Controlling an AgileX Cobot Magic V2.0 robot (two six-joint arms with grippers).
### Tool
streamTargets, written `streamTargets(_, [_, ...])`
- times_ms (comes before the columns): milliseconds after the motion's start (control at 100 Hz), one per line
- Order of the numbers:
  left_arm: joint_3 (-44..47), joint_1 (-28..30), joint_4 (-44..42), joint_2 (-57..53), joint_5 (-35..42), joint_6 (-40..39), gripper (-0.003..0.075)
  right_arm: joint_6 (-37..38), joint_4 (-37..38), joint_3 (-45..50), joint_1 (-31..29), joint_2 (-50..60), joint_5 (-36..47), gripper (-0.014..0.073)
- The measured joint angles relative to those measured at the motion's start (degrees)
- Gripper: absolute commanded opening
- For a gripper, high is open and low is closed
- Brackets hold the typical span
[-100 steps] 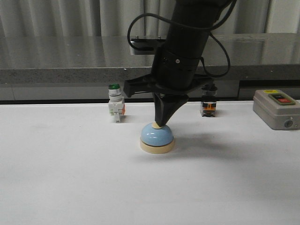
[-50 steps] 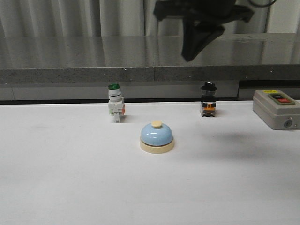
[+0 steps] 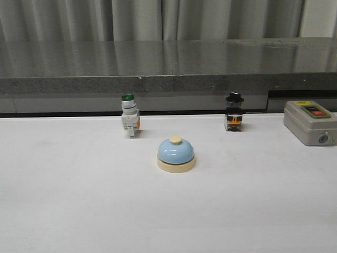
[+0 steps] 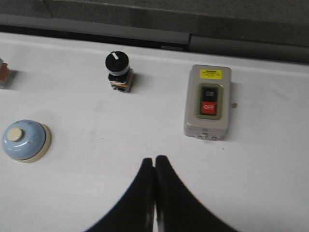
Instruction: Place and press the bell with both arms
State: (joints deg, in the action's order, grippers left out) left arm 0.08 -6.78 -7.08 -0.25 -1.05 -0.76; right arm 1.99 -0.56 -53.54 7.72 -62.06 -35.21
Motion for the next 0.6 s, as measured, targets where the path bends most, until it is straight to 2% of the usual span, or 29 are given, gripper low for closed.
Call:
streamTargets(320, [0.0,0.0,0.0,0.0,0.0,0.0,-0.0019,0.0,0.1,18.1,-1.9,23.3,6.5,-0.0069])
streamTargets(600, [0.0,0.0,0.0,0.0,0.0,0.0,-0.002,0.0,0.1,24.0,-1.9,41.3,6.8,-0.0069])
